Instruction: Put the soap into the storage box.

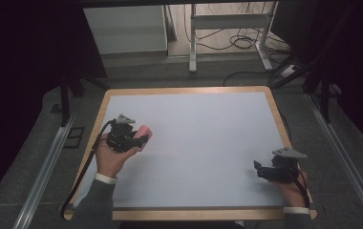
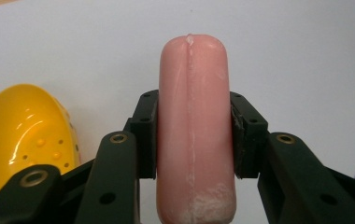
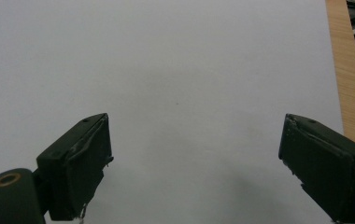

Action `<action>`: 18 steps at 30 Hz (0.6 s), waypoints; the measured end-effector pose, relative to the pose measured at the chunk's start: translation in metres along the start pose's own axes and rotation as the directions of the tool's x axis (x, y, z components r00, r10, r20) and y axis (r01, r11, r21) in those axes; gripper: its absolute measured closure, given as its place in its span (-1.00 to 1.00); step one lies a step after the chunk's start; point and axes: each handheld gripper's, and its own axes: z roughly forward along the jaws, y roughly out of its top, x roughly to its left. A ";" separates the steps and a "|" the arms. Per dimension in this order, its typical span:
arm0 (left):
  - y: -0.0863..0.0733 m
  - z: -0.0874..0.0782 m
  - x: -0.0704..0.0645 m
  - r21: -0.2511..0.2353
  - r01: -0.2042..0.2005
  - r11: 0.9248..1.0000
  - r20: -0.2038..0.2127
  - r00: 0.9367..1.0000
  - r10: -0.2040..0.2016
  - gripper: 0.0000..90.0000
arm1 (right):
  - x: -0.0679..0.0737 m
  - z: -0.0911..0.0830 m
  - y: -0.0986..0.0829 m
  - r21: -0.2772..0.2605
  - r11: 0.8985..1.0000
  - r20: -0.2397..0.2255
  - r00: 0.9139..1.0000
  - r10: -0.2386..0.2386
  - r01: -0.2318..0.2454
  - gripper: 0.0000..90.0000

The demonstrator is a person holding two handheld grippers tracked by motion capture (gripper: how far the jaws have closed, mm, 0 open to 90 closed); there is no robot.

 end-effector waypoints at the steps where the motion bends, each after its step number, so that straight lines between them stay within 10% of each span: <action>1: 0.000 -0.001 0.001 0.002 0.001 1.000 0.000 1.000 -0.001 0.34 | 0.000 0.000 0.000 -0.002 1.000 0.001 1.000 0.000 0.000 -0.80; 18: 0.001 -0.003 0.020 0.005 0.035 0.999 -0.031 0.999 -0.034 0.34 | 0.001 -0.002 0.001 -0.013 1.000 -0.003 1.000 -0.006 0.006 -0.80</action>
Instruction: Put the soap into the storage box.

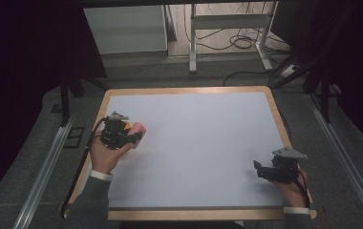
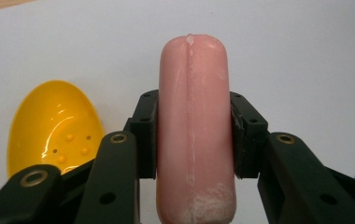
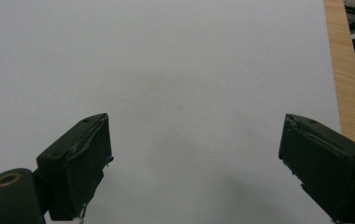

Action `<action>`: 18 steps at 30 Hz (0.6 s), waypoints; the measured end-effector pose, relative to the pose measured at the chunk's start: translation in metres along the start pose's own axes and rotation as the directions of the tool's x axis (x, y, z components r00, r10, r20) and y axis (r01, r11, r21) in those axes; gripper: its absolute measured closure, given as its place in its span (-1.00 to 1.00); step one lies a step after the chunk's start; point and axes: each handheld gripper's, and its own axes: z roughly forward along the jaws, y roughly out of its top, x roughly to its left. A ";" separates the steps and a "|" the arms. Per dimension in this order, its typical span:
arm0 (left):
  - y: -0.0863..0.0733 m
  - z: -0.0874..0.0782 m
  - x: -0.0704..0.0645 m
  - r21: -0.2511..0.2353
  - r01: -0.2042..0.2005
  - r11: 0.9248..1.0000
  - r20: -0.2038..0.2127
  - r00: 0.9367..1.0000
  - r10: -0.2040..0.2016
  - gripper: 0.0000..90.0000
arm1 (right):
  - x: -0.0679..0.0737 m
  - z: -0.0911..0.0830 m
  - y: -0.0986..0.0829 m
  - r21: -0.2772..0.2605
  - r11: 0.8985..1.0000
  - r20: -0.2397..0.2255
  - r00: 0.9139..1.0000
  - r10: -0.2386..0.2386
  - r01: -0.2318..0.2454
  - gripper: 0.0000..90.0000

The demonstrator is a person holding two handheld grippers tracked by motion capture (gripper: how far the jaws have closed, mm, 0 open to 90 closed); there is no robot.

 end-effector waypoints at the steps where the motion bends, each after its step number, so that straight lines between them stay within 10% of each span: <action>1: 0.000 0.000 0.001 0.001 0.004 1.000 -0.002 1.000 -0.004 0.34 | 0.000 0.000 0.000 0.001 1.000 0.000 1.000 0.000 0.000 -0.80; 18: -0.005 0.007 0.031 0.023 0.059 0.998 -0.047 0.997 -0.058 0.34 | -0.001 0.000 0.000 -0.003 1.000 0.008 1.000 0.002 -0.002 -0.80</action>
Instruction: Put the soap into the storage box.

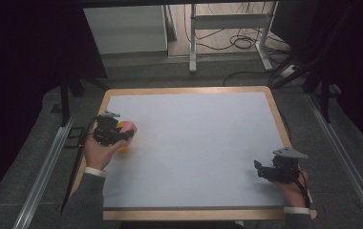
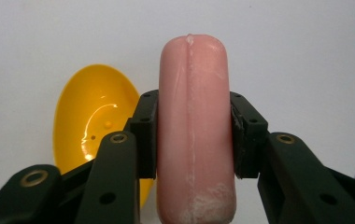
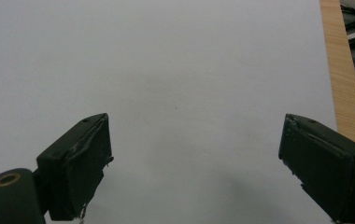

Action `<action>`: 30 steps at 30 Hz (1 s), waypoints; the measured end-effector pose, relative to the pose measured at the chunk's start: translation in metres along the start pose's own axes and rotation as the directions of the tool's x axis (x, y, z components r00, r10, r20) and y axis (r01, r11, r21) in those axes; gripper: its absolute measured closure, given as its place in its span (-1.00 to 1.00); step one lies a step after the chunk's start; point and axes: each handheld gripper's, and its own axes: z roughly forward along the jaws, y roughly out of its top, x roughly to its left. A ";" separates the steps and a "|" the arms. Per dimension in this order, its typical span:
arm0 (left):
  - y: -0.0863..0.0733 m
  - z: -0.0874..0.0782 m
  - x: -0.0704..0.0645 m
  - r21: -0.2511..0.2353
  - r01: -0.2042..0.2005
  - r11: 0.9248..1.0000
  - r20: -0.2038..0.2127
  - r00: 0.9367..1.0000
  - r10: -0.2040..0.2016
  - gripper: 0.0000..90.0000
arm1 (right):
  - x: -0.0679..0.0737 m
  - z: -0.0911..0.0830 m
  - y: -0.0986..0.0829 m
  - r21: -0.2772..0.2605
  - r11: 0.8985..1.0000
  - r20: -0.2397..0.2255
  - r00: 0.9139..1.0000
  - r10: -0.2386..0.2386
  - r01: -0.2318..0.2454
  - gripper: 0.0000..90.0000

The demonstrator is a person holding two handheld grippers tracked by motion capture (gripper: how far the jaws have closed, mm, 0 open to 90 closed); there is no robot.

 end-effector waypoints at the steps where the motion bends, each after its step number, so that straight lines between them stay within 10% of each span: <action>1: 0.000 0.001 0.001 0.001 0.002 1.000 -0.001 1.000 -0.002 0.34 | 0.000 0.000 0.000 0.001 1.000 0.001 1.000 0.000 0.000 -0.80; 30: -0.001 0.020 0.039 0.049 0.069 0.996 -0.074 0.995 -0.065 0.34 | 0.001 0.000 -0.001 0.009 1.000 0.005 1.000 0.000 0.000 -0.80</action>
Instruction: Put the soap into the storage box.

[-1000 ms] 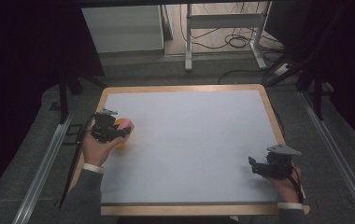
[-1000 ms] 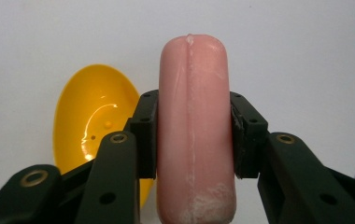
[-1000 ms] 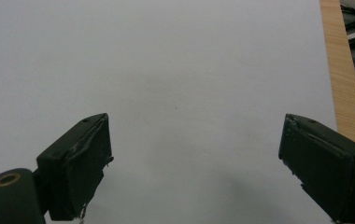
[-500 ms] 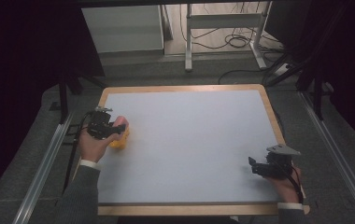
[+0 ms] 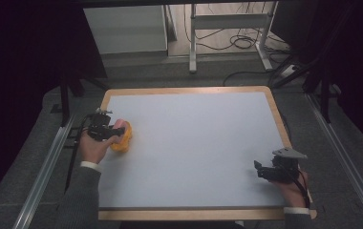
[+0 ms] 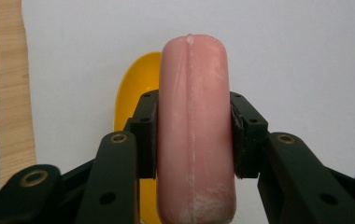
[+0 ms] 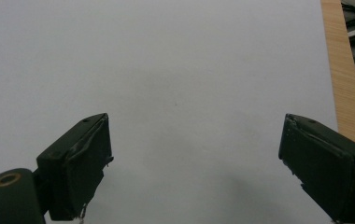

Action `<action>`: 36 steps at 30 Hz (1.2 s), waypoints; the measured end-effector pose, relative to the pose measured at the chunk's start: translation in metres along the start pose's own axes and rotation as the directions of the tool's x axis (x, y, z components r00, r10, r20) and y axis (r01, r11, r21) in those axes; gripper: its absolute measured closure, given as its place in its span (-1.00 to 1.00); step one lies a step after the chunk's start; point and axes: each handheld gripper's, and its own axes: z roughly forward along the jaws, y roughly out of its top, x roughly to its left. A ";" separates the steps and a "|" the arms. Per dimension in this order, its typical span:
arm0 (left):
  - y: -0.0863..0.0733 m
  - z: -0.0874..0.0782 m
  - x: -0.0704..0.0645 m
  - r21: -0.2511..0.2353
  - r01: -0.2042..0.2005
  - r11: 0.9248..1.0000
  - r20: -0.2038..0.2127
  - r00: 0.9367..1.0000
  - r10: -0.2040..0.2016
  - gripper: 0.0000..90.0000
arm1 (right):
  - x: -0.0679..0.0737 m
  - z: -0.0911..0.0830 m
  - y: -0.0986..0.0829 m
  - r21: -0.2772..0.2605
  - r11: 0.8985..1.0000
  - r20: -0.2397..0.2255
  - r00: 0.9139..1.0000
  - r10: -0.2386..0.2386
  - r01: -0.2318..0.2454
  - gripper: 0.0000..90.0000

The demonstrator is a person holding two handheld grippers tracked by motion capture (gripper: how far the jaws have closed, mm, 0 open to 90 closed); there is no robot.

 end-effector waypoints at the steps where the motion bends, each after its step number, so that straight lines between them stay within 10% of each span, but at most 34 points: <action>1: -0.001 0.002 0.000 0.003 0.005 1.000 0.000 1.000 -0.005 0.34 | 0.000 0.000 0.000 0.000 1.000 -0.001 1.000 0.000 0.000 -0.80; 18: -0.010 0.023 0.003 0.057 0.017 0.998 -0.010 1.000 -0.016 0.33 | 0.001 0.000 0.000 -0.004 1.000 -0.004 1.000 -0.009 0.009 -0.80; 24: -0.010 0.004 0.003 -0.062 0.020 0.998 -0.007 1.000 -0.021 -0.26 | 0.001 0.000 0.000 -0.002 1.000 -0.003 1.000 -0.010 0.010 -0.80; 36: -0.026 -0.032 -0.014 -0.130 -0.041 0.991 0.102 0.993 0.055 -0.37 | 0.002 0.000 0.000 -0.001 1.000 -0.002 1.000 -0.007 0.007 -0.80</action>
